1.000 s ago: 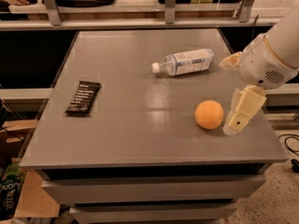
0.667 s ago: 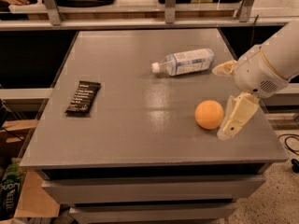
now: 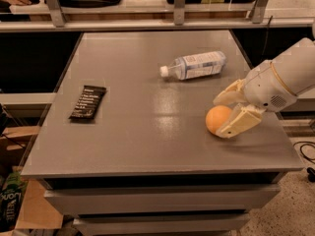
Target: Pick orange
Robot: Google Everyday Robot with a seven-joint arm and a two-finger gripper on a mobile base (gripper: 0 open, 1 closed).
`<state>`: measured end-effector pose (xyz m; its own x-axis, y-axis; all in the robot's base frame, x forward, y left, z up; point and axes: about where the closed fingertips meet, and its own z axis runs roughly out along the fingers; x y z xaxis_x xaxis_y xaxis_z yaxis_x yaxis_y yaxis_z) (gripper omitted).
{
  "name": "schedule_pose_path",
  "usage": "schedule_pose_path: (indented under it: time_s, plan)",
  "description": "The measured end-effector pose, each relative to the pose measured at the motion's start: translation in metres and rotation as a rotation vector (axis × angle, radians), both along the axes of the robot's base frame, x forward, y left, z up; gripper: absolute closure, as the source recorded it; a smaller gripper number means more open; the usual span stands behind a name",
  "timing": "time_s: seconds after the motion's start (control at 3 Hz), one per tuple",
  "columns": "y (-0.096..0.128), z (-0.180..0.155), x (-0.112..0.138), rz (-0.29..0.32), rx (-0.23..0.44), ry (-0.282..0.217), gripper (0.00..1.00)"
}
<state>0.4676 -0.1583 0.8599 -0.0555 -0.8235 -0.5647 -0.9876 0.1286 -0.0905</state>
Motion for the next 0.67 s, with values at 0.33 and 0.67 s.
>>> schedule_pose_path:
  time_s: [0.33,0.67]
  plan:
    - [-0.0019,-0.0038,0.0015,0.009,0.012,0.002,0.65]
    - [-0.0037,-0.0001,0.0029,0.017,0.02,-0.004,0.88]
